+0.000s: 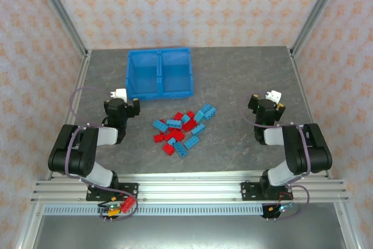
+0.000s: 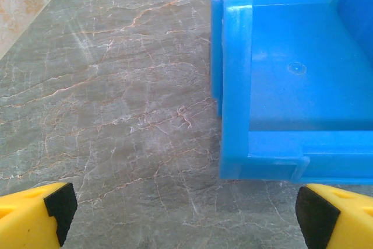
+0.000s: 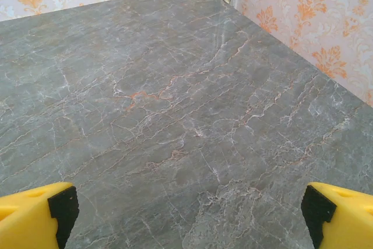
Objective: Sort the legos into containers by color
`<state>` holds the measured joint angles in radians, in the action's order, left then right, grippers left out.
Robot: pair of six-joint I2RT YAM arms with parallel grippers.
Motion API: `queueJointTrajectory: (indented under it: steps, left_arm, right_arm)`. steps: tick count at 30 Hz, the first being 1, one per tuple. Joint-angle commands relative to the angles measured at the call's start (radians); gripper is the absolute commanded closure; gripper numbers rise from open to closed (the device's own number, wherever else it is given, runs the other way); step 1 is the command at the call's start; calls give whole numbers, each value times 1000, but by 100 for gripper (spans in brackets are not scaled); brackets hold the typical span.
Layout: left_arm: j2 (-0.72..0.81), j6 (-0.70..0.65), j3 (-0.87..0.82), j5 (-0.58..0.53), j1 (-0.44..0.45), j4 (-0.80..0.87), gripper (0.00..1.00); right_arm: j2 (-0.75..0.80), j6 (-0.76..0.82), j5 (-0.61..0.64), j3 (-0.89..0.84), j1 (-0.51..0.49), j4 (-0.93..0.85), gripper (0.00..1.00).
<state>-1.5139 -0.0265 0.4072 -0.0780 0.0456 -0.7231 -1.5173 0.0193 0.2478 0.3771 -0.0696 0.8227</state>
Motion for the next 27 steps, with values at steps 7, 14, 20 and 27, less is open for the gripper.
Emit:
queueJointTrajectory:
  steps: [7,14,20,27]
  left_arm:
    - [14,10,19,1,-3,-22,0]
    - [14,10,20,1,-2,-23,0]
    - [14,10,19,1,-3,-22,0]
    - [18,0,17,-11,7,-25,0]
  right_arm:
    - [-3,-15,24,20,-2,-7,1]
    - [-2,-18,16,22,2,-9,1]
    - [109,-4,70,49,-23,-152,1]
    - [520,-538,66,268,-33,-1102,1]
